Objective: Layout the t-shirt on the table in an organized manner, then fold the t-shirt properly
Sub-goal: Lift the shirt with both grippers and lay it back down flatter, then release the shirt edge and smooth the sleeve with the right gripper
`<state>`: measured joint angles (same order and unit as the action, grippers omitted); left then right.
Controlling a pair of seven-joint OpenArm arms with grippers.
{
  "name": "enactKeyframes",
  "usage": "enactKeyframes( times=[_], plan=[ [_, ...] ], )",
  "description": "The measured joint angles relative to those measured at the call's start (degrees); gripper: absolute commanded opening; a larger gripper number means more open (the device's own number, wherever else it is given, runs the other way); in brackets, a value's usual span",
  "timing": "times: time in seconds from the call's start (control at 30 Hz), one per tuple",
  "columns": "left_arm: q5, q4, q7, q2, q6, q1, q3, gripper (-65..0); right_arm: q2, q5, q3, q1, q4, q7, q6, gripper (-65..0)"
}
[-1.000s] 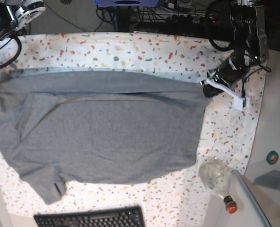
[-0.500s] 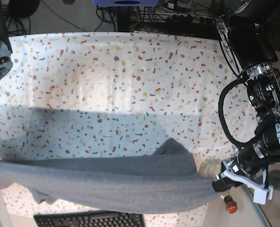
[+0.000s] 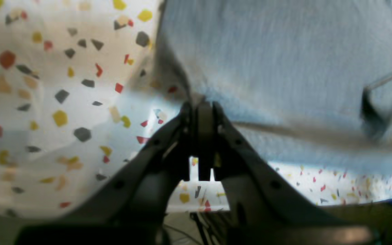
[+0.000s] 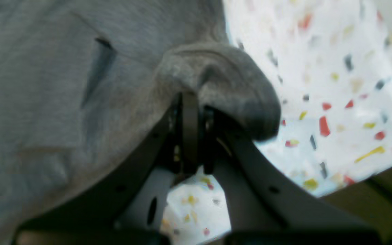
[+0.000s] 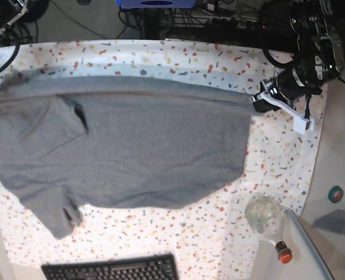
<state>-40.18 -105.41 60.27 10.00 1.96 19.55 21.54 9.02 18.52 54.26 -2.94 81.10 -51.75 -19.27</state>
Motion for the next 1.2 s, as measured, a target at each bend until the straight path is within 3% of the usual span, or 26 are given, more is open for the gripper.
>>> enactKeyframes(
  times=[0.07,0.23,0.47,0.57,0.67,1.2],
  plan=[
    [-0.3,1.7,-3.8,0.2,0.2,2.3,-0.2,-65.0,-0.1,0.7,0.0,-2.0,-3.0,2.7,-0.4,-65.0],
    [0.2,6.2,-4.9,0.3,0.0,5.1,0.5,-65.0,0.0,0.8,0.0,-5.3,-7.5,7.4,-4.0,-65.0],
    [-0.2,9.0,-5.2,0.3,0.0,5.3,0.5,-65.0,-0.1,0.8,0.0,-7.0,-8.4,8.3,-4.8,-65.0],
    [-0.2,9.0,-6.3,0.3,0.0,5.6,0.5,-65.0,-0.2,0.8,0.0,-6.9,-8.4,11.1,-4.8,-65.0],
    [-0.2,9.0,-8.8,0.3,0.1,6.8,0.0,-65.0,-0.2,0.8,-0.1,-6.8,-8.4,11.2,-4.8,-65.0],
    [-0.2,8.6,-8.9,0.4,-0.1,11.0,0.4,-65.0,-1.6,0.7,-0.1,-9.8,-7.1,9.4,-4.8,-65.0]
  ],
)
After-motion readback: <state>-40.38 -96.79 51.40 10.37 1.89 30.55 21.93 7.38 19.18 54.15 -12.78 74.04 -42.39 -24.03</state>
